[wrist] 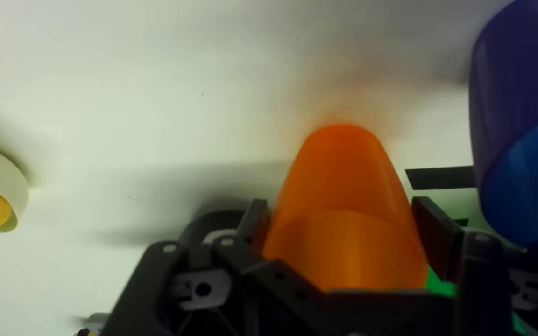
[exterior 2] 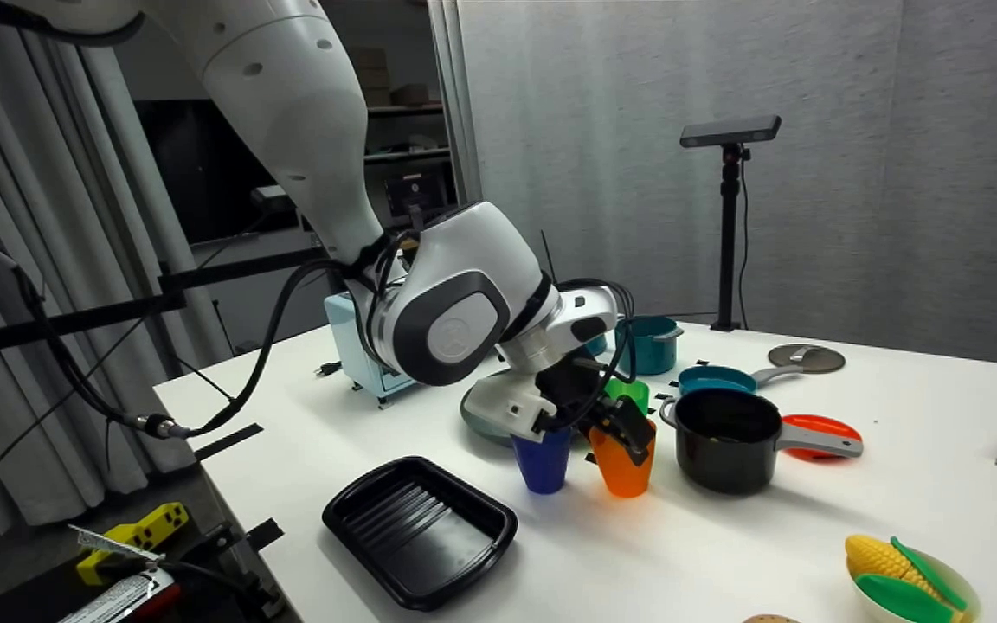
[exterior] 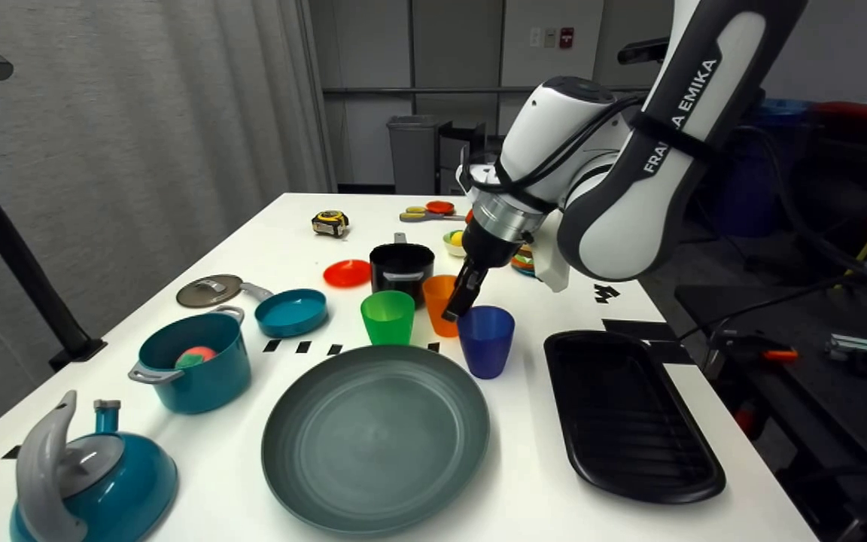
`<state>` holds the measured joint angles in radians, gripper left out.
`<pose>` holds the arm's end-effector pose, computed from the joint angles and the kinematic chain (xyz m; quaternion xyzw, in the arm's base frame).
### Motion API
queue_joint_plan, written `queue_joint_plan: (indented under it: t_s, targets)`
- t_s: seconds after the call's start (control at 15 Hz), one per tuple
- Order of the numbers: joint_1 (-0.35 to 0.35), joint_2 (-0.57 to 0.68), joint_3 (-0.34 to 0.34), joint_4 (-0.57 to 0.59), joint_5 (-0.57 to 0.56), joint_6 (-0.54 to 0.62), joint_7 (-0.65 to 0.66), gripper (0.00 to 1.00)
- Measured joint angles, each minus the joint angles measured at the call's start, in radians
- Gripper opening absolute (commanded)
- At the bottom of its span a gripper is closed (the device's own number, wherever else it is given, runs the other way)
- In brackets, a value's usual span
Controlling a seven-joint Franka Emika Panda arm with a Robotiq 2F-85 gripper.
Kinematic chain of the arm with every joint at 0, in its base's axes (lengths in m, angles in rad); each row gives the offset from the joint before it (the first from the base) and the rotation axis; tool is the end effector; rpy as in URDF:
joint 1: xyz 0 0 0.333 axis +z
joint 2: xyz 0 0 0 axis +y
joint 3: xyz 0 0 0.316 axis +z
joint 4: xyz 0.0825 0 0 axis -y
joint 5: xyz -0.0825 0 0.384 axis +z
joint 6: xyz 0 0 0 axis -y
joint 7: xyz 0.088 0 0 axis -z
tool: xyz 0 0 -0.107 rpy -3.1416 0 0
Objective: Pick up the fries and put them in the orange cup, then pour them into a pot
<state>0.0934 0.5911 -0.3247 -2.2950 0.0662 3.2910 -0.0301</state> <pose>0.5332 -0.1367 0.1526 0.9691 -0.0863 0.2050 0.1070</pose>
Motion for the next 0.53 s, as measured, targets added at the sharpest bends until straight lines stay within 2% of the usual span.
queue_joint_plan:
  t_s: [0.07, 0.2, 0.53]
  targets:
    - [0.000, 0.002, 0.001, 0.003, 0.000, -0.001, 0.000, 0.95]
    - [0.001, 0.002, 0.002, 0.006, 0.000, -0.004, 0.000, 1.00]
    - [0.016, -0.002, 0.010, 0.006, 0.000, -0.036, 0.002, 1.00]
